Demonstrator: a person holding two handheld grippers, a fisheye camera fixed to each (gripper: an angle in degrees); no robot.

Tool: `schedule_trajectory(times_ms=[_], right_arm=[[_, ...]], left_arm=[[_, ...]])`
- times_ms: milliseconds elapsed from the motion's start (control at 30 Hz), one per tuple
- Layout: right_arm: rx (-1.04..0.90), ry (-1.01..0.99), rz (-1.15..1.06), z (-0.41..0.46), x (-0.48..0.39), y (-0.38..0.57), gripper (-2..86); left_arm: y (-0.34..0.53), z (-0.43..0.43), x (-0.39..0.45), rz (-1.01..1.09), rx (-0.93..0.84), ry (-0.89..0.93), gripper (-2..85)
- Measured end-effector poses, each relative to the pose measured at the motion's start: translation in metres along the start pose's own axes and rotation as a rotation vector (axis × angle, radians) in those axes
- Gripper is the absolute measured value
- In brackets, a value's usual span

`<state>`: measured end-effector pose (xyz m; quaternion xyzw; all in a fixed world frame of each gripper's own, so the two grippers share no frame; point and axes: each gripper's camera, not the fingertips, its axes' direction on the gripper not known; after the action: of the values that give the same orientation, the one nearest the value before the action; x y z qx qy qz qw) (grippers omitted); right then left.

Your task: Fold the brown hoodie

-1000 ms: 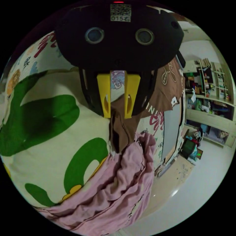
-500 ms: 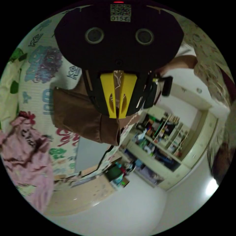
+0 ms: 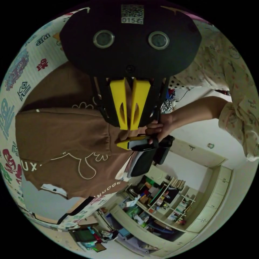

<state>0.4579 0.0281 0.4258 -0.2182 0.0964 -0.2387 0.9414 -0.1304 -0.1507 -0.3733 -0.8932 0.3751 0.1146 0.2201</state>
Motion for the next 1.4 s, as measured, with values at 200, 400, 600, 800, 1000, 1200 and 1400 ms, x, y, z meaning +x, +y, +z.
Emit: schedule_trajectory(times_ms=[200, 400, 600, 800, 1000, 1200, 1400], right_arm=[[-0.111, -0.020, 0.027, 0.084, 0.031, 0.033, 1.6], [-0.185, -0.025, 0.088, 0.130, 0.108, 0.074, 5.4], [0.113, 0.083, 0.551, 0.052, 0.295, 0.122, 9.3], [0.287, 0.108, 0.850, 0.033, 0.447, 0.154, 12.7], [0.249, 0.108, 0.974, 0.061, 0.539, 0.187, 4.8], [0.164, 0.205, 0.875, 0.085, 0.596, 0.238, 3.4], [0.105, 0.322, 0.717, 0.119, 0.588, 0.298, 6.2]], left_arm=[[0.040, -0.015, -0.041, 0.031, -0.084, -0.180, 1.5], [0.067, 0.013, -0.094, -0.011, -0.175, -0.378, 3.4], [0.078, 0.046, -0.127, -0.078, -0.210, -0.472, 8.4], [0.080, 0.099, -0.156, -0.152, -0.238, -0.432, 10.6], [0.081, 0.141, -0.157, -0.112, -0.202, -0.516, 1.6], [0.082, 0.187, -0.159, -0.066, -0.246, -0.505, 1.5], [0.082, 0.224, -0.174, -0.079, -0.365, -0.614, 8.4]])
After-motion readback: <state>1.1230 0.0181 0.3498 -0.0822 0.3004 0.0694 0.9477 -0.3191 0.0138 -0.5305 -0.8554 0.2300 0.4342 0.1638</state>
